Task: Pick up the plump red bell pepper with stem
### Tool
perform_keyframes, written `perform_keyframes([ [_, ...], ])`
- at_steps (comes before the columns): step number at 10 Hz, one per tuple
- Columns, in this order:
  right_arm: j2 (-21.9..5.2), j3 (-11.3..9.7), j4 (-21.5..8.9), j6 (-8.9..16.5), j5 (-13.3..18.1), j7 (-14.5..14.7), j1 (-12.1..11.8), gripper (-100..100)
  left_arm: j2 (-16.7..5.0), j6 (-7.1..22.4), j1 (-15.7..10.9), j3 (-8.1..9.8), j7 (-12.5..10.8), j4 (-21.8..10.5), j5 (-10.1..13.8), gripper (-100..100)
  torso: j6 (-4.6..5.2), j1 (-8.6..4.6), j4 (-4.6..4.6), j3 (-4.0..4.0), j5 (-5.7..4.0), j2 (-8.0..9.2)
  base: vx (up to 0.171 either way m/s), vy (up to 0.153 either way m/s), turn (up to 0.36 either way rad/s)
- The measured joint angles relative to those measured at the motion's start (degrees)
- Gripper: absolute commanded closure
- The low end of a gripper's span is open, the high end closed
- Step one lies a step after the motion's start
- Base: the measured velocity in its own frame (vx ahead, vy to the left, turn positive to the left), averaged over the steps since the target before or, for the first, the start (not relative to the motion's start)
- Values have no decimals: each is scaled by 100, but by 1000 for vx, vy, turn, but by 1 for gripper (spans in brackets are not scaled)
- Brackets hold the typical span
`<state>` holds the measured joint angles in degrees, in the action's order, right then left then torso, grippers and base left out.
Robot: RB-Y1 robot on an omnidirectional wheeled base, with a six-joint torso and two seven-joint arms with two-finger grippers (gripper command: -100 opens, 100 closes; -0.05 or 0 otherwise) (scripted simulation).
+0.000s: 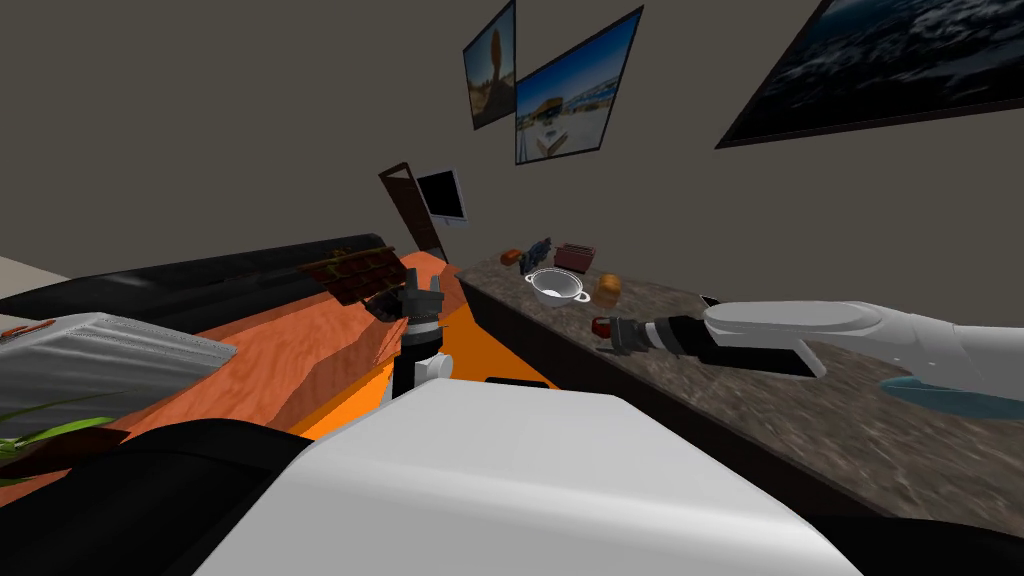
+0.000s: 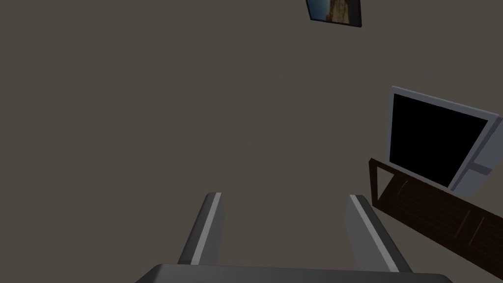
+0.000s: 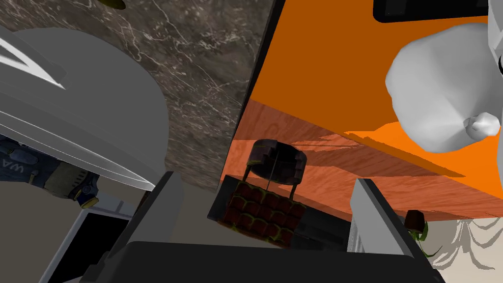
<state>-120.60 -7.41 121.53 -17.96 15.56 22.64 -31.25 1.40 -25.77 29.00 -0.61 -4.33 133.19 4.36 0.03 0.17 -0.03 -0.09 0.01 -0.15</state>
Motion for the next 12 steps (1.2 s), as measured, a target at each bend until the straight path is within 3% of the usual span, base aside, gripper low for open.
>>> perform_keyframes([
  [1,-169,-168,-29,19,5,-1,97,-100,0,0,1,0,0,0,0,0,5,-1,1,1,1,1,35,38,125],
  [2,-315,-469,0,109,44,52,167,-100,0,0,0,0,0,0,0,0,3,-1,0,0,0,-1,29,28,71],
  [4,-579,-352,-92,126,58,22,-35,-100,0,0,1,1,0,0,0,0,5,-10,2,3,-2,5,14,19,75],
  [5,-743,-235,-125,215,102,-14,-321,-100,0,0,0,0,0,0,0,0,2,-5,1,2,-2,3,21,25,115],
  [6,-873,-339,-152,243,114,-20,-291,-100,0,0,1,0,0,0,0,0,5,-5,2,2,-1,3,37,35,183],
  [7,-1005,-607,-164,283,157,7,-230,-100,0,0,0,0,0,0,0,0,3,-3,0,0,-1,-1,35,23,49],
  [11,-1668,-656,-311,502,232,-83,-728,-100,0,0,0,0,0,0,0,0,3,-1,0,-2,0,-3,32,32,105],
  [12,-1828,-724,-297,546,239,-105,-740,-100,0,0,1,1,0,0,0,0,6,-3,1,0,0,0,34,33,143],
])
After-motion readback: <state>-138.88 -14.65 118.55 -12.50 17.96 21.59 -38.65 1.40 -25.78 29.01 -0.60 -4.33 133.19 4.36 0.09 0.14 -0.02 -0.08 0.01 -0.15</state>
